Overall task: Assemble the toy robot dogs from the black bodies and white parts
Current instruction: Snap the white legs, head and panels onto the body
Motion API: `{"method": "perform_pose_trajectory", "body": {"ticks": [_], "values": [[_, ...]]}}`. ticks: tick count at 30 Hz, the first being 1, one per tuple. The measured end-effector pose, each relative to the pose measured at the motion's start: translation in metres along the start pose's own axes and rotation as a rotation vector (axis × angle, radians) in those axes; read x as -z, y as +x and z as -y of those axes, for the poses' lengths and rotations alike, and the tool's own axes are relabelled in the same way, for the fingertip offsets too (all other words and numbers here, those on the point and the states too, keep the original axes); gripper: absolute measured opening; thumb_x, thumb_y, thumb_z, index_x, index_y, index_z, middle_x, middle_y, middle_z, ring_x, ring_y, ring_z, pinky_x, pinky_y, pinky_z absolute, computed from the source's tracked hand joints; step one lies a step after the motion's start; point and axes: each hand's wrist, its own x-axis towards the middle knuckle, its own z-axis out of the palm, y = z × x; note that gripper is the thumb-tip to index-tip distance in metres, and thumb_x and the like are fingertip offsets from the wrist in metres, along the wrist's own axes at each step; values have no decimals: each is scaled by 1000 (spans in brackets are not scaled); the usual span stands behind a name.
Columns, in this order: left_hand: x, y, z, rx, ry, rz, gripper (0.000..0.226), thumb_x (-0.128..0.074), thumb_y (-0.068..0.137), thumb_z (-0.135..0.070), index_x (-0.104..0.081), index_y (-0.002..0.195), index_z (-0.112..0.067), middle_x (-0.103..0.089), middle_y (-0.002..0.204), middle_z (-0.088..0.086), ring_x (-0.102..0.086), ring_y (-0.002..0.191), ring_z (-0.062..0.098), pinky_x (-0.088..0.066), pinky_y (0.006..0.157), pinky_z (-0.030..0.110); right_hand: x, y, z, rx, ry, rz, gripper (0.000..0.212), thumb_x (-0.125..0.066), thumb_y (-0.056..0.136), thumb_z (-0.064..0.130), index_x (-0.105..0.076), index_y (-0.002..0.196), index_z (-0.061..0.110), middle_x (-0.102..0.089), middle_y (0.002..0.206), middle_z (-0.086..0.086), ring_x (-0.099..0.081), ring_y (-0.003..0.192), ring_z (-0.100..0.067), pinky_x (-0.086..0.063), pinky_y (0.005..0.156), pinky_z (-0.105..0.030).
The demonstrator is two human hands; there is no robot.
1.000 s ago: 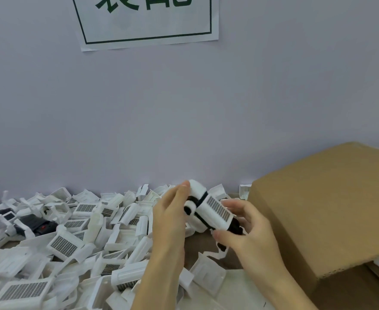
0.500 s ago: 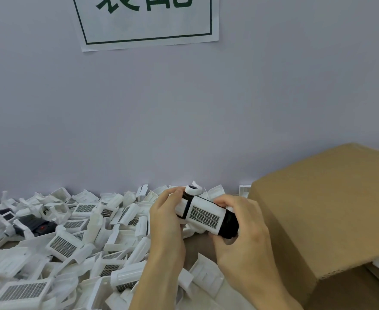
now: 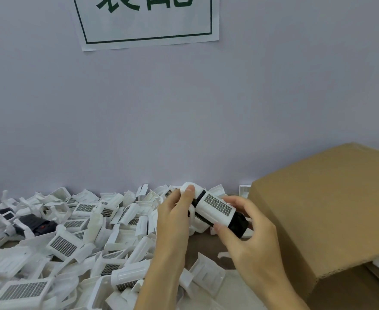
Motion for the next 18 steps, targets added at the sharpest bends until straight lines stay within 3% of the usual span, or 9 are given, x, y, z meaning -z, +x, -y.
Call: {"method": "perform_pose_trajectory", "body": {"ticks": [3, 6, 9, 11, 15, 18], "values": [[1, 0, 0, 21, 29, 8, 46, -53, 100, -27, -67, 56, -29, -63, 67, -8, -61, 74, 15, -42, 66, 30, 3, 1, 3, -101, 145, 16, 37, -84, 74, 10, -71, 104, 28, -73, 94, 14, -68, 90, -5, -54, 67, -17], [2, 1, 0, 21, 65, 56, 45, -57, 98, -28, -61, 53, -28, -58, 62, -9, -56, 71, 15, -41, 67, 30, 5, 3, 6, -140, 207, 14, 36, -82, 70, 14, -72, 103, 24, -75, 93, 11, -69, 85, -6, -53, 61, -15], [5, 1, -2, 43, 65, 122, 31, -61, 88, -42, -68, 62, -28, -69, 74, -1, -65, 84, 32, -51, 78, 47, 7, 4, 5, -159, 232, 24, 35, -81, 72, 11, -72, 104, 22, -75, 93, 9, -69, 84, -6, -53, 62, -14], [6, 1, -1, 69, 75, 157, 33, -60, 96, -38, -71, 66, -29, -73, 82, 3, -68, 97, 40, -52, 90, 55, 9, 4, 5, -167, 224, 49, 35, -77, 75, 11, -71, 107, 23, -74, 94, 8, -69, 84, -8, -55, 64, -19], [2, 2, 4, 143, 30, 118, 29, -56, 100, -29, -74, 77, -27, -72, 98, 14, -67, 100, 37, -55, 94, 49, 10, 7, 5, -224, 241, 97, 39, -69, 76, 13, -67, 114, 24, -73, 101, 2, -69, 85, -10, -55, 69, -21], [1, 4, 6, 173, -39, 93, 24, -58, 99, -27, -72, 80, -25, -72, 108, 17, -70, 94, 32, -60, 81, 43, 9, 8, 8, -270, 207, 136, 46, -65, 74, 23, -62, 119, 31, -69, 108, 4, -68, 91, -8, -57, 76, -23]]}}
